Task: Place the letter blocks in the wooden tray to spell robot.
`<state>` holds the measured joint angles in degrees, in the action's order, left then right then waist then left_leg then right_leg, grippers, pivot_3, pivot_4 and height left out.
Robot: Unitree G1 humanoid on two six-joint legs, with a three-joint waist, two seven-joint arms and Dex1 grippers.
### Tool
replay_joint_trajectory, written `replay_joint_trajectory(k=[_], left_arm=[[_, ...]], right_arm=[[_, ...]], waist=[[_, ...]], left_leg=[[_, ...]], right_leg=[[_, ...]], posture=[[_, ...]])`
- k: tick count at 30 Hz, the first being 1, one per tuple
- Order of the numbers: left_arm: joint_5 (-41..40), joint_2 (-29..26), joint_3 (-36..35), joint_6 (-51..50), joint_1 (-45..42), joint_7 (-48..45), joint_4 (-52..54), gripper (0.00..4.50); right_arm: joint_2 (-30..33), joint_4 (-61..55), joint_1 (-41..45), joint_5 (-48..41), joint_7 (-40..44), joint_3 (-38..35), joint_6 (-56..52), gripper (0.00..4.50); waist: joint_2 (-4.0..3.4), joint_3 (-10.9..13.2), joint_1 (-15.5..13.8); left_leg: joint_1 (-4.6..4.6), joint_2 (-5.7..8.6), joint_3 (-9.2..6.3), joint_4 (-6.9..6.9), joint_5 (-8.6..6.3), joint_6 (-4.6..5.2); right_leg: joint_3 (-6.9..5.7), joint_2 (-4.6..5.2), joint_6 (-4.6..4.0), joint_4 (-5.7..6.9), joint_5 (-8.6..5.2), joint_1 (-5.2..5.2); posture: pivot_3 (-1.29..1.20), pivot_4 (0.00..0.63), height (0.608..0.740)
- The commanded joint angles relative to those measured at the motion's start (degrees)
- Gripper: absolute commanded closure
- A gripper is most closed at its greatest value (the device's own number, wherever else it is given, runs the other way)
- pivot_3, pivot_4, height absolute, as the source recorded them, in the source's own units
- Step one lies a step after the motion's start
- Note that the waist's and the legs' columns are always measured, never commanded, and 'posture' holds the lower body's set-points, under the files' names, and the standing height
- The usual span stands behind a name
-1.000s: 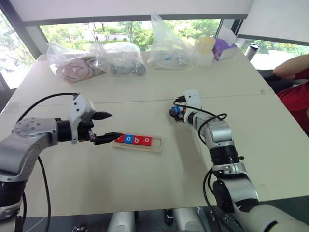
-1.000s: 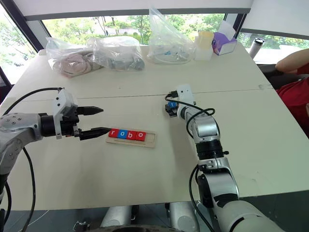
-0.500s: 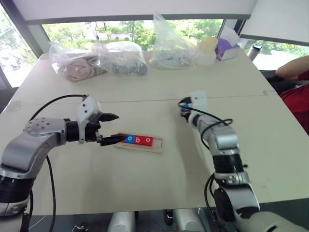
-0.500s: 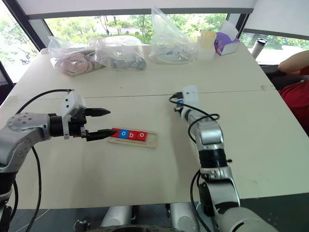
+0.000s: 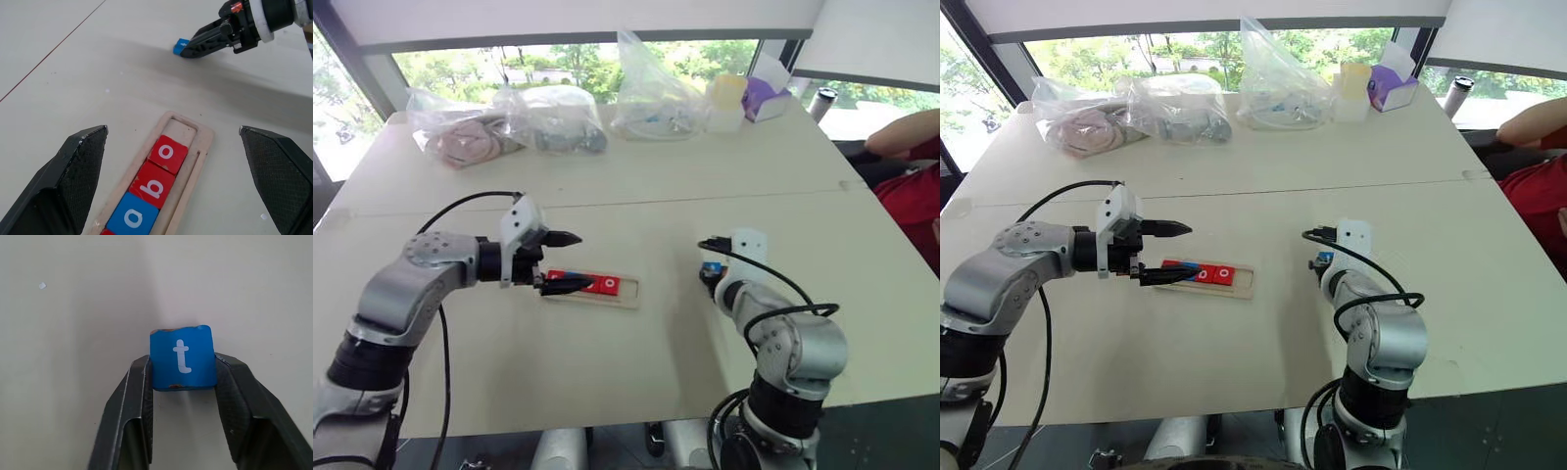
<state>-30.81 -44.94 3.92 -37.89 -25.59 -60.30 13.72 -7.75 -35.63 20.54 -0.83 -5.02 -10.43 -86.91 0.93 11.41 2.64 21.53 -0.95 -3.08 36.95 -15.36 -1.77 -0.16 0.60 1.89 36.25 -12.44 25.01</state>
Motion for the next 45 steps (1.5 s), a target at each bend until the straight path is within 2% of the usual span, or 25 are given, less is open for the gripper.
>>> replay_joint_trajectory(k=[1,2,3,5,8,12,14,16,21,25,30,34,37,42,45], left_arm=[[0.6,-0.44,0.16,1.1,-1.32,-1.67,-0.33,0.0],[0.91,-0.56,0.27,1.23,-1.51,-2.18,-0.76,0.0],[1.15,-0.71,0.3,1.35,-1.68,-2.62,-1.14,0.0],[1.45,-0.95,0.22,1.46,-1.98,-3.36,-1.63,0.0],[2.01,-1.74,0.31,1.91,-2.64,-5.11,-2.38,0.0],[0.83,-2.79,0.06,1.51,-3.16,-7.83,-2.4,0.0],[-0.92,-3.34,-0.32,-0.01,-3.15,-9.14,-0.76,0.0],[-1.02,-3.77,-0.11,-0.51,-3.02,-9.5,0.6,0.0],[-2.2,-4.96,-0.45,-2.29,-1.69,-9.43,5.24,0.0],[-1.9,-5.13,-0.68,-2.38,0.35,-7.75,7.52,0.0],[-2.47,-5.4,-1.74,-3.3,2.67,-6.01,9.09,0.0],[-2.84,-5.82,-2.37,-3.49,4.25,-5.25,10.19,0.0],[-2.94,-5.93,-2.51,-3.36,4.45,-4.76,9.97,0.0],[-2.83,-5.99,-2.23,-3.14,3.93,-4.51,9.29,0.0],[-2.56,-6.31,-2.35,-3.01,3.59,-4.53,8.52,0.0]], right_arm=[[-2.67,0.12,0.31,0.53,-1.29,-0.71,0.71,0.77],[-2.14,-0.35,0.25,0.55,-1.27,-0.02,0.23,0.27],[-1.43,-1.25,0.21,0.41,-1.02,0.4,-0.55,0.05],[1.96,-3.4,0.4,-0.4,0.59,1.33,-1.19,0.05],[18.09,-5.73,0.75,-2.74,8.74,4.37,4.4,0.05],[32.45,-1.2,-0.09,-12.67,28.91,2.28,17.58,0.05],[41.58,3.43,-2.97,-16.55,44.27,3.42,29.43,0.05],[46.52,10.21,-4.28,-18.41,54.14,3.9,39.11,0.05],[50.51,32.72,0.55,-15.01,65.66,9.2,58.82,0.05],[50.85,45.04,5.16,-13.53,72.06,12.13,67.95,0.05],[51.71,52.87,6.94,-10.86,76.9,14.63,76.95,0.05],[51.88,54.57,6.73,-10.29,78.14,14.67,79.57,0.05],[50.91,55.44,6.32,-10.07,77.18,14.5,80.75,0.82],[49.93,57.46,6.86,-9.21,76.46,14.89,83.16,3.23],[49.83,57.47,7.6,-8.96,76.24,15.1,83.12,3.35]], waist=[[0.0,0.0,-0.08],[0.0,0.0,-0.15],[0.0,0.0,-0.23],[0.0,0.0,-0.24],[-0.05,0.03,-0.26],[0.0,0.02,0.02],[0.01,0.02,0.02],[0.03,0.03,-0.11],[0.06,0.06,0.02],[0.05,0.06,-0.11],[0.05,0.06,-0.33],[0.05,0.06,-0.34],[0.05,0.06,-0.27],[0.05,0.06,-0.26],[0.05,0.06,-0.25]], left_leg=[[0.02,0.0,0.0,0.0,0.0,0.0],[0.02,0.0,0.0,-0.01,0.0,0.0],[0.03,0.0,-0.01,0.0,0.0,0.0],[0.04,0.02,-0.03,0.0,0.0,0.0],[0.13,0.04,-0.01,0.02,0.0,0.0],[0.28,0.16,0.03,0.05,0.0,0.01],[0.23,0.08,0.04,0.01,-0.08,0.15],[0.21,0.04,-0.01,-0.02,-0.17,0.3],[0.11,0.04,0.15,0.04,-0.26,0.45],[0.02,0.04,0.26,0.09,-0.26,0.45],[0.01,0.04,0.24,0.08,-0.26,0.45],[0.01,0.05,0.25,0.13,-0.26,0.45],[-0.04,0.05,0.25,0.14,-0.26,0.45],[-0.07,0.05,0.25,0.15,-0.26,0.45],[-0.09,0.05,0.25,0.16,-0.26,0.45]], right_leg=[[0.0,0.0,0.01,-0.02,0.0,0.0],[0.0,0.01,0.02,-0.02,-0.01,0.0],[0.0,0.02,0.02,-0.02,-0.01,0.0],[-0.01,0.04,0.02,-0.03,-0.01,0.0],[0.0,0.1,0.02,-0.07,-0.02,0.04],[0.01,0.16,0.13,-0.18,-0.07,0.09],[0.01,0.04,0.13,-0.17,-0.07,0.09],[0.0,-0.04,0.18,-0.15,-0.11,0.09],[0.07,-0.02,0.18,-0.14,-0.13,0.03],[0.15,-0.02,0.19,-0.13,-0.12,-0.03],[0.15,-0.01,0.31,-0.12,-0.06,-0.07],[0.17,0.02,0.3,-0.12,-0.06,-0.08],[0.17,0.01,0.28,-0.07,-0.07,-0.11],[0.17,-0.01,0.23,-0.03,-0.09,-0.12],[0.17,0.0,0.24,-0.03,-0.08,-0.14]], posture=[[0.0,0.15,0.74],[0.0,0.15,0.74],[0.0,0.15,0.74],[0.0,0.15,0.74],[0.0,0.15,0.74],[0.0,0.15,0.74],[0.0,0.15,0.74],[0.0,0.15,0.74],[0.0,0.15,0.74],[0.0,0.15,0.74],[0.0,0.15,0.74],[0.0,0.15,0.74],[0.0,0.15,0.74],[0.0,0.15,0.74],[0.0,0.15,0.74]])
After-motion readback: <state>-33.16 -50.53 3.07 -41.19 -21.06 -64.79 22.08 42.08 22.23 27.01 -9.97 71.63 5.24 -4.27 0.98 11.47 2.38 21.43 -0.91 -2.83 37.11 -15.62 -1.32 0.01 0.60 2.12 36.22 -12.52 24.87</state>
